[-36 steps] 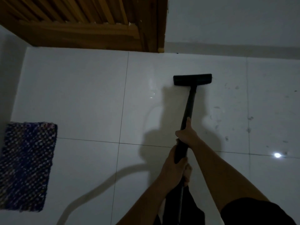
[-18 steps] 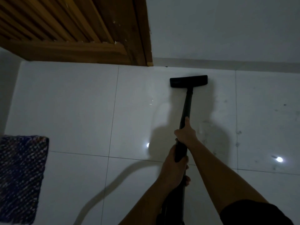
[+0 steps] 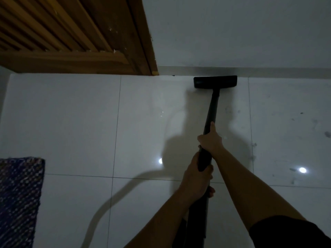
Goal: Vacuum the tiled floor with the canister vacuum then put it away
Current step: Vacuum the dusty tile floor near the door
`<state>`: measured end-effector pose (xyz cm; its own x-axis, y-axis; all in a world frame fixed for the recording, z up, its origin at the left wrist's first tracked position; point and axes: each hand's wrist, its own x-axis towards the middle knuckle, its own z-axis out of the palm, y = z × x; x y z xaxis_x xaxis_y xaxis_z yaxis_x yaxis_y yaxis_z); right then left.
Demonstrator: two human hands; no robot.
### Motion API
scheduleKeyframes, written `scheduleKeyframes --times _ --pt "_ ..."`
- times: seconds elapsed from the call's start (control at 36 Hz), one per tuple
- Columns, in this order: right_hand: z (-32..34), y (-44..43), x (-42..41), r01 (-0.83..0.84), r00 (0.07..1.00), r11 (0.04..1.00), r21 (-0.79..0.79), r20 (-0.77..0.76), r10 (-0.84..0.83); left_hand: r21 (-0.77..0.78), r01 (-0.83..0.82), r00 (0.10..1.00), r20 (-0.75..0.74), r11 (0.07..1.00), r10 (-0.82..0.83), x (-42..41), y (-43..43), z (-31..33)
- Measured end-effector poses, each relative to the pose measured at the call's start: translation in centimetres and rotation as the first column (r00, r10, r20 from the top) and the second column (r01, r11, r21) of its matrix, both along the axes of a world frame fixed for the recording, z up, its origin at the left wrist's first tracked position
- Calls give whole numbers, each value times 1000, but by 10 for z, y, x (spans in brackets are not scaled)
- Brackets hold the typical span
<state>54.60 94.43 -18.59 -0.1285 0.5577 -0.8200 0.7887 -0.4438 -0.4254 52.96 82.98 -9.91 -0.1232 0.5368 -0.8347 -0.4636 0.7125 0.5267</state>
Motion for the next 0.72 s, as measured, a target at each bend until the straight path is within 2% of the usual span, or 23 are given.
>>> scheduleKeyframes --times 0.19,0.33,0.47,0.72 --pt "1 -4 12 -1 999 1000 -2 35 1 -16 26 999 31 1000 -26 8 -1 -3" --pt "3 -24 4 -4 1000 999 -39 24 5 -21 8 1000 -2 1000 -8 5 -23 -2" --pt "6 -58 -17 -42 999 997 -68 -15 41 -29 -35 998 -50 999 33 -8 -52 5" --pt "10 -120 -43 -125 992 988 -91 -34 123 -62 -131 991 -48 989 128 -23 -112 13"
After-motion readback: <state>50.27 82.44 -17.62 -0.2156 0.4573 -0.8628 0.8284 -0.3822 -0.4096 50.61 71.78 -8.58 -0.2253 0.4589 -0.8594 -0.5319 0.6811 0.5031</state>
